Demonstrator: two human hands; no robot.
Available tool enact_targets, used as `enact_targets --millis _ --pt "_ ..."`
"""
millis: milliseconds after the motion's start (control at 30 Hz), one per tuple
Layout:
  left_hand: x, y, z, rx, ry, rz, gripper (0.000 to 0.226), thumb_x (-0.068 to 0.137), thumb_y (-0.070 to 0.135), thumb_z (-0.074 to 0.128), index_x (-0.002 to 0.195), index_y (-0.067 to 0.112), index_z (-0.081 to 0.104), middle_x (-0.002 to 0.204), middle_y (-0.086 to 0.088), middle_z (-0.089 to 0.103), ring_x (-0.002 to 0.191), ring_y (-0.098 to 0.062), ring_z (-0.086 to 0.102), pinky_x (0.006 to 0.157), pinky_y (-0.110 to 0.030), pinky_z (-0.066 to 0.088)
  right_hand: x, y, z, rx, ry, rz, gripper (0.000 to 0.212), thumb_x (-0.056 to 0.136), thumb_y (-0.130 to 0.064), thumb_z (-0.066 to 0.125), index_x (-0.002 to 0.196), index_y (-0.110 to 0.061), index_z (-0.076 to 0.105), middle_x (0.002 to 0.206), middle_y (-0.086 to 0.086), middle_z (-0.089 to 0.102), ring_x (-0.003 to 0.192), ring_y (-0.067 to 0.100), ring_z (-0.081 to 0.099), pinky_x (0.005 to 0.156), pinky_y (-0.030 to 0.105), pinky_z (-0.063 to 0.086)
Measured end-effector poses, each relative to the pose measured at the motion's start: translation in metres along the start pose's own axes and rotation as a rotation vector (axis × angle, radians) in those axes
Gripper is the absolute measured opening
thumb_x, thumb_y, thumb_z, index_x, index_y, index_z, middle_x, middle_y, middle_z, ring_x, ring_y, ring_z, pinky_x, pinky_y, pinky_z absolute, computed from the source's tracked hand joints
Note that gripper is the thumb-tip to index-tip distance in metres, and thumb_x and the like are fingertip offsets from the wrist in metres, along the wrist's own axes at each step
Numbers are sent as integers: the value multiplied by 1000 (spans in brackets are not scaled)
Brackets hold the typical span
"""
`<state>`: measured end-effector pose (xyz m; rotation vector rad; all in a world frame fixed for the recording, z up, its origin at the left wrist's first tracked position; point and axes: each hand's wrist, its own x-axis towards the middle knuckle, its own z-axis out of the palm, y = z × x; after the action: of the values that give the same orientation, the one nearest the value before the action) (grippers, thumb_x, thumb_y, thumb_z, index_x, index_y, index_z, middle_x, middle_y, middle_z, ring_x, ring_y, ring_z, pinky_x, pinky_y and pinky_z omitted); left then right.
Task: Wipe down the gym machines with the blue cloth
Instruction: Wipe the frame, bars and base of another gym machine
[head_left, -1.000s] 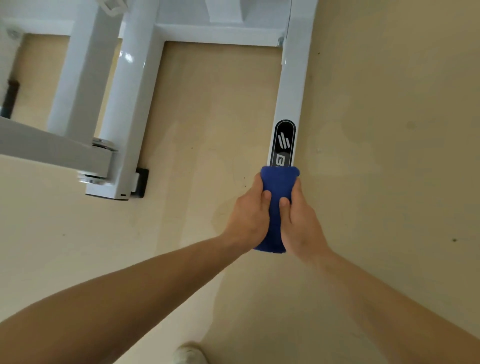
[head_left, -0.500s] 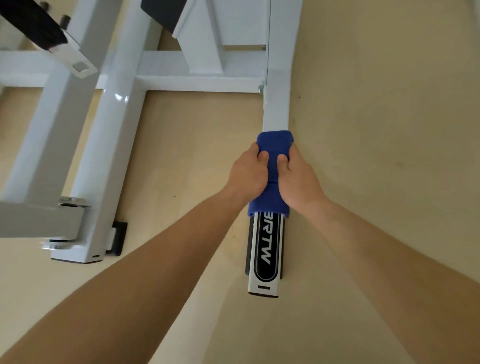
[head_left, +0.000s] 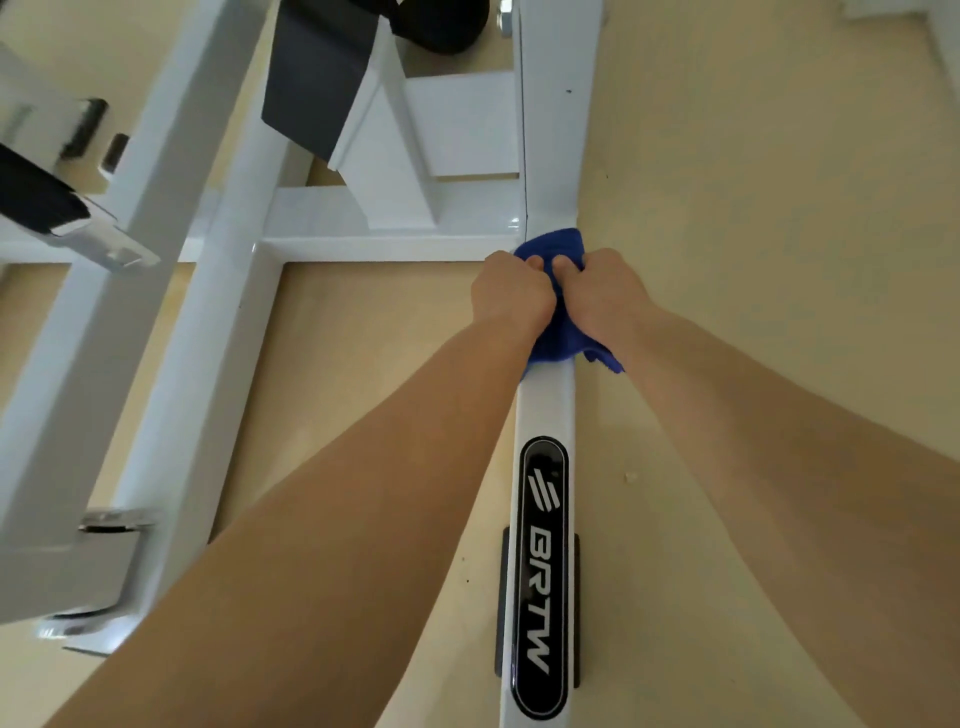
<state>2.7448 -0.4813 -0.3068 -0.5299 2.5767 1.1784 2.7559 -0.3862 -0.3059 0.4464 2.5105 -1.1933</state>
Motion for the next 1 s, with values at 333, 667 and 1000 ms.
enact_targets --millis 333,667,1000 --pt "12 12 -10 -62 35 54 27 99 30 51 91 4 54 84 -15 63 88 -35 64 55 -31 36 9 -12 8 129 207 14 29 105 -34 43 90 -10 48 84 4 51 62 18 45 51 29 29" --pt "-11 -10 -3 2 65 181 19 99 17 45 101 4 59 91 -8 63 80 -22 56 63 -28 37 -23 12 18 73 174 -98 28 105 -28 42 83 -12 44 89 5 53 83 22 50 71 29 32" --pt "24 11 -3 21 181 155 22 97 26 51 89 11 66 75 -2 61 66 -19 56 50 -27 36 25 -11 12 125 279 -40 33 103 -32 46 105 -3 61 102 14 65 88 30 59 70 33 38"
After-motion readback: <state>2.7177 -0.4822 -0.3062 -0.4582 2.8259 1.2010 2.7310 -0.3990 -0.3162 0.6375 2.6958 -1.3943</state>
